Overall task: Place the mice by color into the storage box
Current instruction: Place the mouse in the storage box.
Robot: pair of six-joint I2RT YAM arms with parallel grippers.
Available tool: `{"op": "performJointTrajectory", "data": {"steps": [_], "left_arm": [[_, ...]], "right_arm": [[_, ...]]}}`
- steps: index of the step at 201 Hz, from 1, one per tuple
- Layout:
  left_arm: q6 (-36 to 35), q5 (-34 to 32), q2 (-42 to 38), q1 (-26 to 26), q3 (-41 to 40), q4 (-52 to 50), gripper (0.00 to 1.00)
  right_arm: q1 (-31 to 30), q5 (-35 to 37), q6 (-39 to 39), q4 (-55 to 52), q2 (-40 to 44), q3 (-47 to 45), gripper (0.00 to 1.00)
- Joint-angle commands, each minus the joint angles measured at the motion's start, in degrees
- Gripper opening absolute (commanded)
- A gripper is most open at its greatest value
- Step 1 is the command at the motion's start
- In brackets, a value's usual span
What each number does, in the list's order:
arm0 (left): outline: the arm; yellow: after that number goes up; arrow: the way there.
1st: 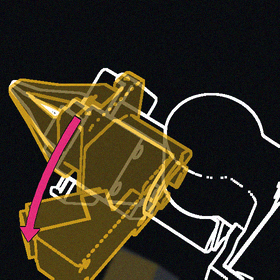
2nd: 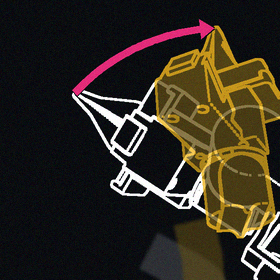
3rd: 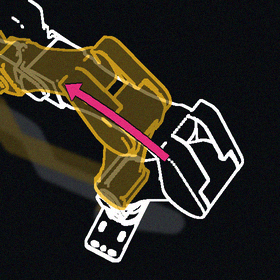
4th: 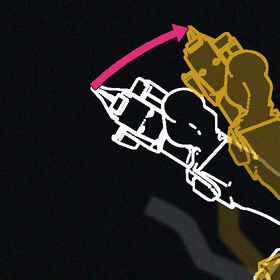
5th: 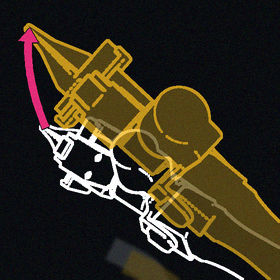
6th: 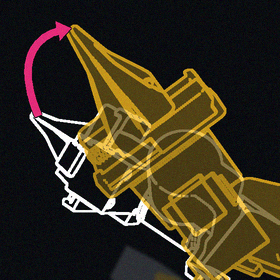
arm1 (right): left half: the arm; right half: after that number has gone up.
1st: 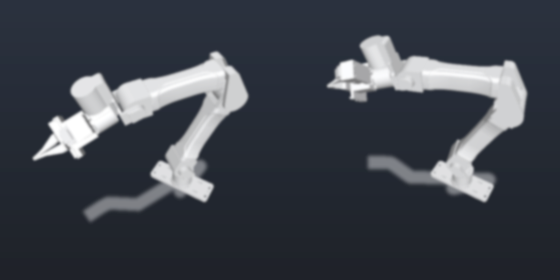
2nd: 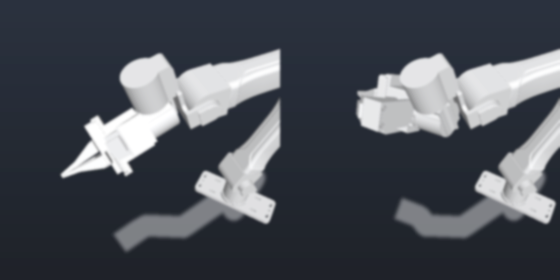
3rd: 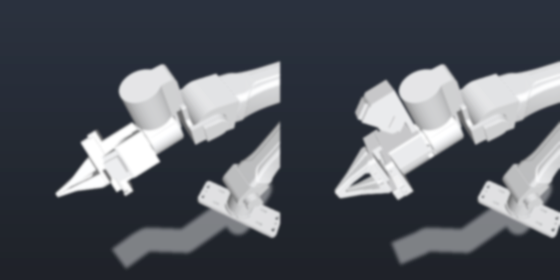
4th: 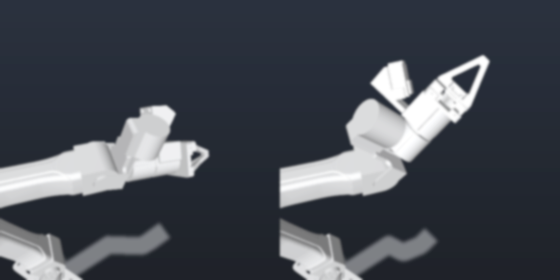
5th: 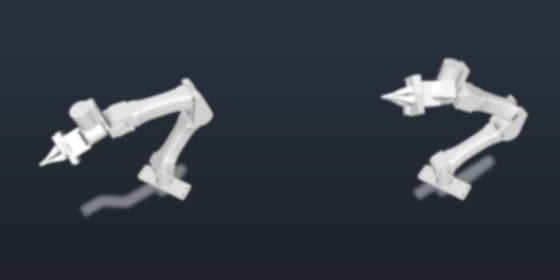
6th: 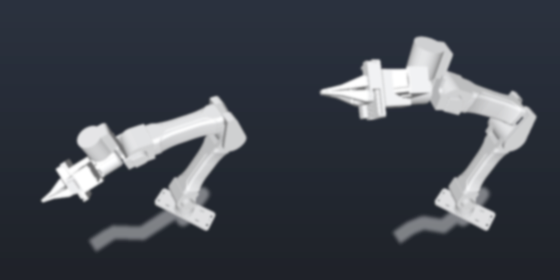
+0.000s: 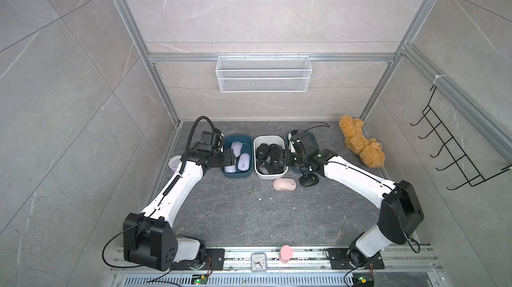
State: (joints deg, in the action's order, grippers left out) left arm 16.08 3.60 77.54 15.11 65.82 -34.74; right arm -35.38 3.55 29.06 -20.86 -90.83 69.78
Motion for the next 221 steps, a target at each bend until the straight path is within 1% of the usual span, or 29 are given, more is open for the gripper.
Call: {"op": "performJointTrajectory", "data": {"steps": [1,53,86,112,142,172,221], "left_arm": [[0.4,0.0,-1.3,-0.3,2.3,-1.3,0.73],[0.2,-0.7,-0.5,-0.3,2.0,-1.3,0.73],[0.1,-1.5,-0.4,-0.3,1.2,-0.6,0.73],[0.0,-2.1,0.1,-0.3,1.2,-0.7,0.73],[-0.1,-2.5,0.5,-0.3,1.2,-0.7,0.73],[-0.3,-3.3,0.4,-0.3,1.2,-0.7,0.73],[-0.7,-4.6,-0.7,-0.3,1.0,-0.7,0.72]], "right_arm": [[0.0,2.2,-1.0,1.0,4.6,-4.7,0.77],[0.0,2.5,-3.8,-0.2,11.5,-13.0,0.76],[0.0,1.0,-6.5,-0.4,13.3,-15.4,0.76],[0.0,-0.6,-8.5,1.5,14.3,-18.0,0.76],[0.0,-2.9,-10.0,4.2,14.0,-20.7,0.76],[0.1,-3.3,-10.7,6.2,12.9,-22.2,0.76],[0.0,-6.4,-10.1,10.8,7.9,-23.2,0.76]]}}
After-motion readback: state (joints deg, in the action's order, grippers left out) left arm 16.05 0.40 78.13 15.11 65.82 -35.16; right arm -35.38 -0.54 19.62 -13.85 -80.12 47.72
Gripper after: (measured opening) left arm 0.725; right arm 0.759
